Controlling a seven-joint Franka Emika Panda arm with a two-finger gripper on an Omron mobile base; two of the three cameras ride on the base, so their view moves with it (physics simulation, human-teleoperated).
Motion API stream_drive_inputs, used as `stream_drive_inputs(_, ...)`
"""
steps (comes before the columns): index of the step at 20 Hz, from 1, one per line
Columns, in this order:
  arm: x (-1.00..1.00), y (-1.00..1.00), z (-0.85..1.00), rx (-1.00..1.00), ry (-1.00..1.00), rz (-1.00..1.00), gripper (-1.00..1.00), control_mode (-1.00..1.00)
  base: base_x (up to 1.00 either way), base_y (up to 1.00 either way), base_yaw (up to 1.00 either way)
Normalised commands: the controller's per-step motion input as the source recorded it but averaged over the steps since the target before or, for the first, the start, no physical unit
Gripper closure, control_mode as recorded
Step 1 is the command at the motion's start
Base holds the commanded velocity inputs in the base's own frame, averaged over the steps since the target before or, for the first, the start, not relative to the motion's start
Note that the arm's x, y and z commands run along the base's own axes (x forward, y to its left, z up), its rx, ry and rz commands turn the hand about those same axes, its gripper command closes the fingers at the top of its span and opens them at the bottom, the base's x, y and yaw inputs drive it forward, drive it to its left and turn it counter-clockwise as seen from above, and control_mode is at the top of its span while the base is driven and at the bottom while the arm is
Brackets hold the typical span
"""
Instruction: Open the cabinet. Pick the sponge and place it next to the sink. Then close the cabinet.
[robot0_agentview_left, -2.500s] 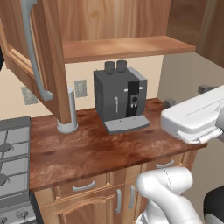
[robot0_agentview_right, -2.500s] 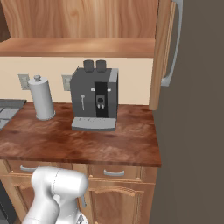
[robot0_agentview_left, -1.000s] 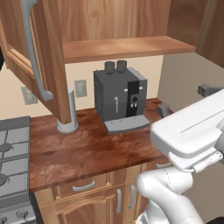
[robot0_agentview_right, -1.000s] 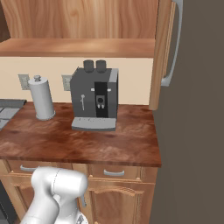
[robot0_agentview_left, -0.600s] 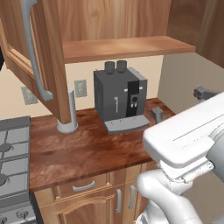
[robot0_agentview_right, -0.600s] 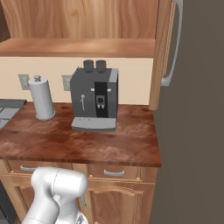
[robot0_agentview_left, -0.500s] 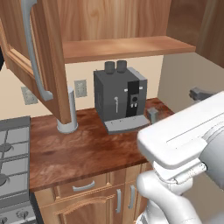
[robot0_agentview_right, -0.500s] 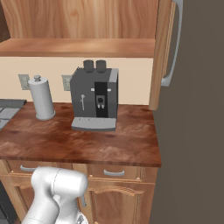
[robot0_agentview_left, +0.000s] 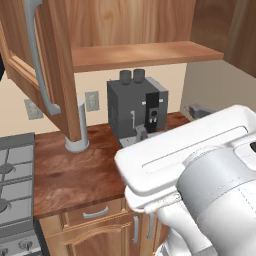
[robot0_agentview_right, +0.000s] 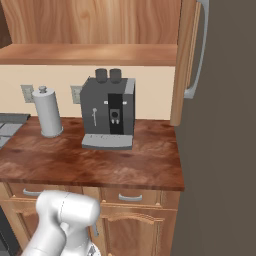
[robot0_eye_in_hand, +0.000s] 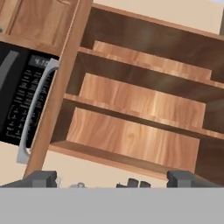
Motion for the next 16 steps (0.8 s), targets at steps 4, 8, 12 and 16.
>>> stream_drive_inputs(4,0.0,0.36,0.0,-0.01,0.0,-0.12,-1.0,-1.0,0.0,0.0,0.0)
stream_drive_inputs(8,0.29,0.49,-0.08,-0.06,0.0,-0.12,-1.0,-1.0,0.0,0.0,0.0)
stream_drive_inputs(12,0.28,0.48,-0.14,-0.04,0.0,-0.14,-1.0,-1.0,0.0,0.0,0.0)
stream_drive_inputs(16,0.25,0.49,-0.15,-0.04,0.0,-0.18,-1.0,-1.0,0.0,0.0,0.0)
